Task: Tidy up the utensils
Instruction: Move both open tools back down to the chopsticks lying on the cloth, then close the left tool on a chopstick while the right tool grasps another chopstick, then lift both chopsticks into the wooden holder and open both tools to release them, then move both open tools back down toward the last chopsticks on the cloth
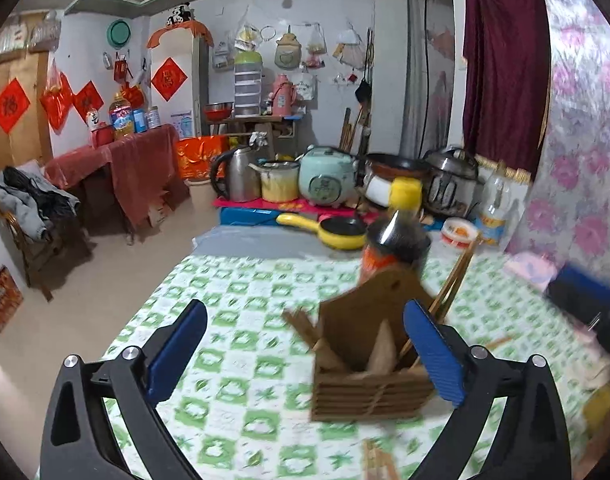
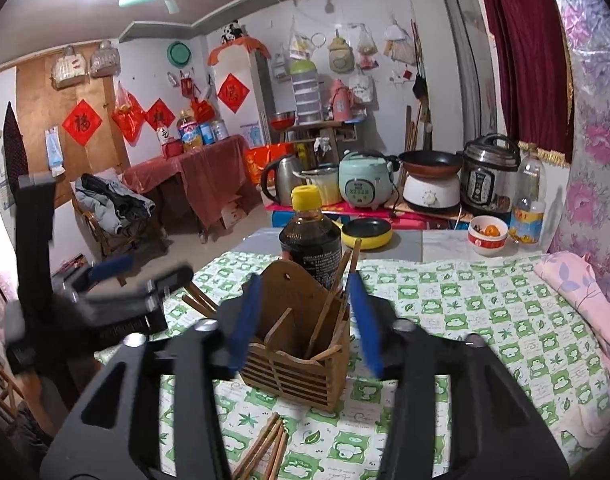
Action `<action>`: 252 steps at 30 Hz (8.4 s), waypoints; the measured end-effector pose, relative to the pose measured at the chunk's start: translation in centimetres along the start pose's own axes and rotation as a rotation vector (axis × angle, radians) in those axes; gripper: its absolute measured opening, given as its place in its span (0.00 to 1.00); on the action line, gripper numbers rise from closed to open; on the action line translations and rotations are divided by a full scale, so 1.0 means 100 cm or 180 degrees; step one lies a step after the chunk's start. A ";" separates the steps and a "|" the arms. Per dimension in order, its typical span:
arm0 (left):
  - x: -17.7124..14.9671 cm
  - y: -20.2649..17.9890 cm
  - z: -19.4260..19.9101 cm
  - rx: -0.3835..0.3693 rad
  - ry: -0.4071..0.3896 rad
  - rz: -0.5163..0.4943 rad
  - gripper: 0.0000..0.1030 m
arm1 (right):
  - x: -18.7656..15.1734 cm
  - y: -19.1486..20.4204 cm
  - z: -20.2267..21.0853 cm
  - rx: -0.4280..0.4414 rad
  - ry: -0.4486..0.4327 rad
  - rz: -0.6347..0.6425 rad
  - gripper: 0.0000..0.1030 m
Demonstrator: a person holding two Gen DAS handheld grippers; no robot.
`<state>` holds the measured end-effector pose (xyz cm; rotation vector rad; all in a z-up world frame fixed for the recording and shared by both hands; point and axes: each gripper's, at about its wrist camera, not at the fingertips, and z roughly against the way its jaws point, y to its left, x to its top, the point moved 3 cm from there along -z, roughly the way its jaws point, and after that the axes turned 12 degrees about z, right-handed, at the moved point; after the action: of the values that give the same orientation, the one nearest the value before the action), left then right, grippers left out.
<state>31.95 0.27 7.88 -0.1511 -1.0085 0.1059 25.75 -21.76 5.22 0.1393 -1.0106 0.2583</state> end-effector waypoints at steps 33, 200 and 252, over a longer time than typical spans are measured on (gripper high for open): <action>-0.162 0.035 -0.054 -0.0105 0.1580 0.0006 0.94 | -0.185 0.005 0.000 0.0041 0.1262 -0.0397 0.92; 0.004 -0.025 0.098 -0.0534 0.0260 -0.0223 0.05 | -0.022 0.011 0.084 0.0246 -0.0151 -0.0062 0.06; 0.054 0.003 -0.006 -0.0038 -0.0184 0.0402 0.94 | 0.009 -0.048 -0.008 -0.0526 -0.0406 -0.0649 0.94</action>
<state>35.34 1.40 12.04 -0.2236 -1.0572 0.2206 28.15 -26.04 5.57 0.1087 -1.1308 -0.0208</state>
